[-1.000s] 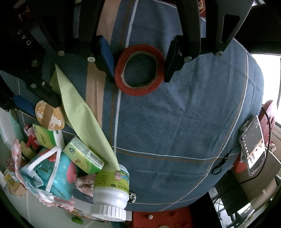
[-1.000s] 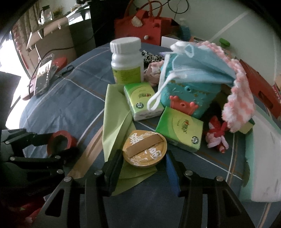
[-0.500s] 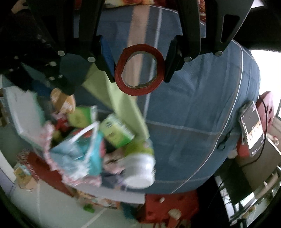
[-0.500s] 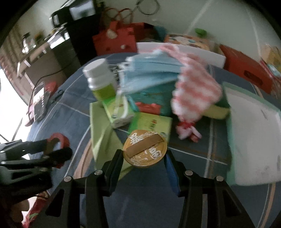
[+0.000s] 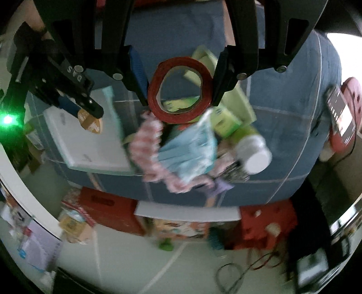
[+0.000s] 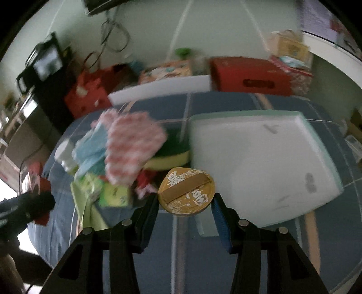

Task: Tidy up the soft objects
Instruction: 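Carry tape roll and coaster into the white tray and open both grippers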

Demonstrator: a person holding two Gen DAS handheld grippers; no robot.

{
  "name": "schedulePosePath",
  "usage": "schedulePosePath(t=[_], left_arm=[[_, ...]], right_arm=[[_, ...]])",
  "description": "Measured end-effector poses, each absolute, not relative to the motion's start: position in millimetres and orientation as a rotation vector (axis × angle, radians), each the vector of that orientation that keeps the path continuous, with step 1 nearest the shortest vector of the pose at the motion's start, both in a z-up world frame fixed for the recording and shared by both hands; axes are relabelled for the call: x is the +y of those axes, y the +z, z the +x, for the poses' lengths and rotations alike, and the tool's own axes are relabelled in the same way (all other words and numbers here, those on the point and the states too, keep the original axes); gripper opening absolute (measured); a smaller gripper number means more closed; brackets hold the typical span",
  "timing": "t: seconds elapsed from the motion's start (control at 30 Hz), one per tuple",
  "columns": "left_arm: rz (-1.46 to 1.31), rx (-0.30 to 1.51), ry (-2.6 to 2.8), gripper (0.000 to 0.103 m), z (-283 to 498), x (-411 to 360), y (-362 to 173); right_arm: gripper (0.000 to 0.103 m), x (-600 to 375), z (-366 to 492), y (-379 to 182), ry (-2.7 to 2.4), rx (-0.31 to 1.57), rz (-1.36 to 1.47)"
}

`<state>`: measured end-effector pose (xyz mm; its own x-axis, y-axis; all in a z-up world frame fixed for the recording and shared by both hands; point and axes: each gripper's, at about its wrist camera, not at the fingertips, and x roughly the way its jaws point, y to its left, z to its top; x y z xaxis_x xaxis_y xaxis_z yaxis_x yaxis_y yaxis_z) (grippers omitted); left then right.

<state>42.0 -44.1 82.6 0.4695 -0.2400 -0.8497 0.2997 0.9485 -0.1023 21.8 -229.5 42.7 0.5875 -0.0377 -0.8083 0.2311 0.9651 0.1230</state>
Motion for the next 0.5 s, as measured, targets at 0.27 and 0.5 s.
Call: schedulePosePath(t=[0.27, 0.5], left_arm=[[0.118, 1.038, -0.438, 0.055, 56.6, -107.5, 92.1], [0.207, 1.06, -0.479, 0.055, 80.3, -169.4, 87.5]], right_arm=[[0.051, -292.0, 40.9, 70.5, -0.329, 0.915, 0.277], [0.052, -358.9, 36.5, 56.5, -0.44, 0.91, 0.407]])
